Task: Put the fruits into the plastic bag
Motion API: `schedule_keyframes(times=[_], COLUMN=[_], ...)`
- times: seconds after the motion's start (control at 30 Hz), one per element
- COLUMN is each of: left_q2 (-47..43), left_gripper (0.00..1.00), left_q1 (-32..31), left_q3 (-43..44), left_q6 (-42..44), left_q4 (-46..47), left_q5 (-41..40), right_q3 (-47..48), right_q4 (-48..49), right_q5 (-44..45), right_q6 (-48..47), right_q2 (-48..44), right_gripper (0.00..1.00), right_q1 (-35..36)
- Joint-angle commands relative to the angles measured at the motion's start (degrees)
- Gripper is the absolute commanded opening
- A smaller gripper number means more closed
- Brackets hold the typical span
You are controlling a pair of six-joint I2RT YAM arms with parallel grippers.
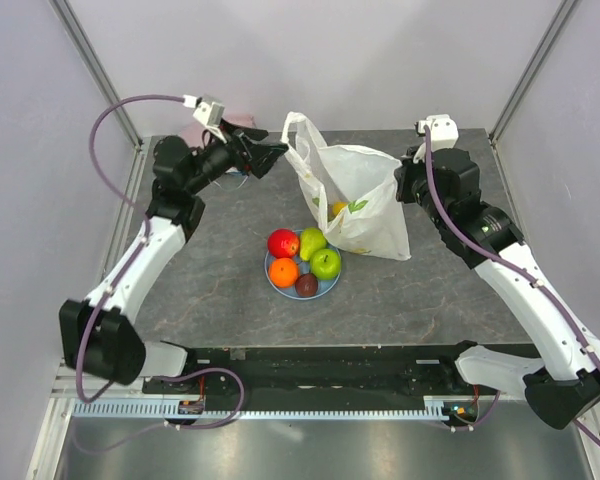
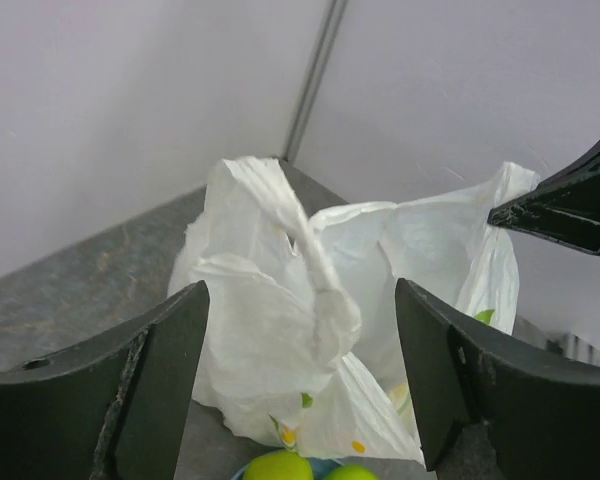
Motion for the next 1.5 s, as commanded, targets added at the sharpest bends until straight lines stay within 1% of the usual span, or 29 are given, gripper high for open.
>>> schedule_keyframes(times=[0.0,0.07,0.13,0.17,0.23,0.27,0.3,0.4,0.43,0.5,0.57,0.6,0.63,0.67,0.73,0.93,1.2,1.47], left_q2=[-8.98,-11.26,-15.39,-16.88,-20.58,-21.72,-24.17,-27.26,-27.71,-28.06,-27.54,-27.19,-25.97,-25.08,-22.37,-18.93,-12.26,-9.26], left_gripper=[0.86,0.86,0.87,0.87,0.87,0.87,0.87,0.83,0.82,0.8,0.8,0.8,0.79,0.79,0.79,0.79,0.8,0.8], left_q1=[0.02,0.02,0.02,0.11,0.11,0.11,0.02,-0.42,-1.47,-3.4,-7.79,-9.81,-14.0,-15.7,-17.99,-18.18,-18.53,-18.88], left_q3=[-5.05,-7.32,-10.57,-13.64,-16.03,-18.56,-19.98,-26.57,-29.55,-32.2,-34.23,-34.58,-35.19,-35.29,-35.2,-35.82,-34.33,-34.59], left_q6=[2.37,4.04,5.36,5.8,7.2,7.56,7.65,6.77,6.69,6.69,6.68,7.38,7.82,8.17,8.09,7.03,8.09,8.18], left_q4=[3.95,-1.23,-1.69,-1.78,-4.58,-5.81,-8.52,-12.4,-13.46,-15.74,-17.33,-18.56,-18.92,-19.36,-20.76,-20.94,-21.03,-19.8], left_q5=[-11.34,-15.38,-17.32,-17.67,-17.59,-17.5,-17.85,-17.85,-18.46,-21.44,-24.08,-28.1,-30.22,-33.2,-34.37,-35.08,-30.87,-28.76], right_q3=[2.06,2.06,1.97,1.97,2.06,1.97,1.89,1.18,1.09,0.74,0.48,0.48,0.22,0.22,-0.13,-0.84,-1.45,-1.72], right_q4=[1.58,1.66,2.1,2.11,2.19,2.19,2.19,2.54,2.63,2.89,2.98,2.98,2.9,2.9,2.9,2.98,2.81,3.07], right_q5=[-0.65,-1.0,-1.26,-1.35,-1.7,-1.88,-1.97,-2.41,-2.58,-3.02,-3.63,-3.81,-3.9,-3.99,-3.81,-3.81,-3.9,-4.25], right_q6=[0.58,0.58,0.49,0.49,0.31,0.22,0.22,0.66,0.75,1.01,1.19,1.36,1.37,1.54,1.63,1.89,2.42,2.33], right_q2=[0.4,0.58,0.66,0.66,0.84,0.84,0.66,0.49,0.49,0.57,0.75,1.01,1.01,1.1,0.93,-0.04,-0.22,0.05], right_gripper=[0.0,0.0,0.0,0.0,0.0,0.0,0.0,0.0,0.0,0.0,0.0,0.0,0.0,0.0,0.0,0.0,0.0,0.0], right_q1=[-0.3,-0.3,-0.39,-0.39,-0.47,-0.47,-0.56,-0.56,-0.56,-0.56,-0.56,-0.65,-0.65,-0.56,-0.65,-0.65,-0.83,-0.91])
